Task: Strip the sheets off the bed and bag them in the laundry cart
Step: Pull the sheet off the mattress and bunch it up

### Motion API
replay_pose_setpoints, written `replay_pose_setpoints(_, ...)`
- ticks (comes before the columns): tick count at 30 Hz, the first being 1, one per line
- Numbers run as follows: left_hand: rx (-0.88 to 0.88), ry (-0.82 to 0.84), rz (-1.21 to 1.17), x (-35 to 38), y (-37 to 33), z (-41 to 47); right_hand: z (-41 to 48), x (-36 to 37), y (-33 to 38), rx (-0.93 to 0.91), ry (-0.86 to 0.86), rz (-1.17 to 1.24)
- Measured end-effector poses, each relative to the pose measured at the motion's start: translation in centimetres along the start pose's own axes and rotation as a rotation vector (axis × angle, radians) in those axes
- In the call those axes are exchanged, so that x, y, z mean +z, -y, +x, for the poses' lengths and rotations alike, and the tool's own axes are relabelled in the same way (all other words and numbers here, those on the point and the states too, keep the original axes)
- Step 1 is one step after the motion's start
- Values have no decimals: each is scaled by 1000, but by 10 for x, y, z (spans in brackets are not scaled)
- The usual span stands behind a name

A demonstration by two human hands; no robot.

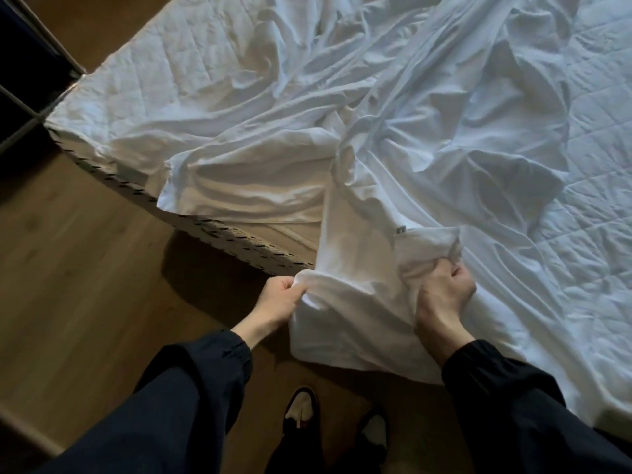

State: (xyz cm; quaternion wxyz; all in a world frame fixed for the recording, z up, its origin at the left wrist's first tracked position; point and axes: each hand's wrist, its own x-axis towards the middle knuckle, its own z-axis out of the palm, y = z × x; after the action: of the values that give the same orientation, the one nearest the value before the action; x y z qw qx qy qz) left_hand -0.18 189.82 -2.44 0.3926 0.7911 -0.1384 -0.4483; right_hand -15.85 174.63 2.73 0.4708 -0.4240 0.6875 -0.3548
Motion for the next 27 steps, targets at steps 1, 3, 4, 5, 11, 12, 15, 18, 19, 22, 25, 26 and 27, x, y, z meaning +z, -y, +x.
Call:
replay_pose_setpoints(1, 25, -81, 54, -4, 5, -1, -1, -1, 1, 5, -12, 2)
replay_pose_setpoints(3, 74, -108, 134, -10, 13, -6, -7, -3, 0, -19, 35, -31)
replay_pose_setpoints(4, 107, -73, 149, -10, 16, -10, -13, -4, 0, -27, 86, -54)
replay_pose_setpoints(5, 137, -36, 132, -8, 15, -13, -18, -3, -3, -24, 138, -80)
replay_pose_setpoints(11, 171, -316, -350, -15, -4, -18, -35, 3, -7, 102, 181, 100)
replay_pose_setpoints(12, 132, -409, -372, -20, 0, -16, -35, 1, -5, 104, 168, 138)
replay_pose_setpoints(15, 29, -302, -177, -26, 16, -12, -43, -7, -1, -75, 265, 124)
replay_pose_setpoints(18, -72, 192, 5, -22, 39, -14, -61, -5, -8, -230, 554, -11)
replay_pose_setpoints(19, -106, 289, 73, -20, 46, -15, -66, -2, -16, -254, 672, -60)
replay_pose_setpoints(22, -115, 273, 250, -17, 59, -16, -80, 6, -41, -341, 860, -216)
replay_pose_setpoints(25, -83, 38, 412, -25, 60, -17, -98, 8, -44, -483, 940, -253)
replay_pose_setpoints(26, -67, -26, 490, -32, 63, -19, -104, 9, -42, -519, 962, -241)
replay_pose_setpoints(27, -38, -75, 538, -38, 64, -23, -111, 11, -38, -555, 992, -232)
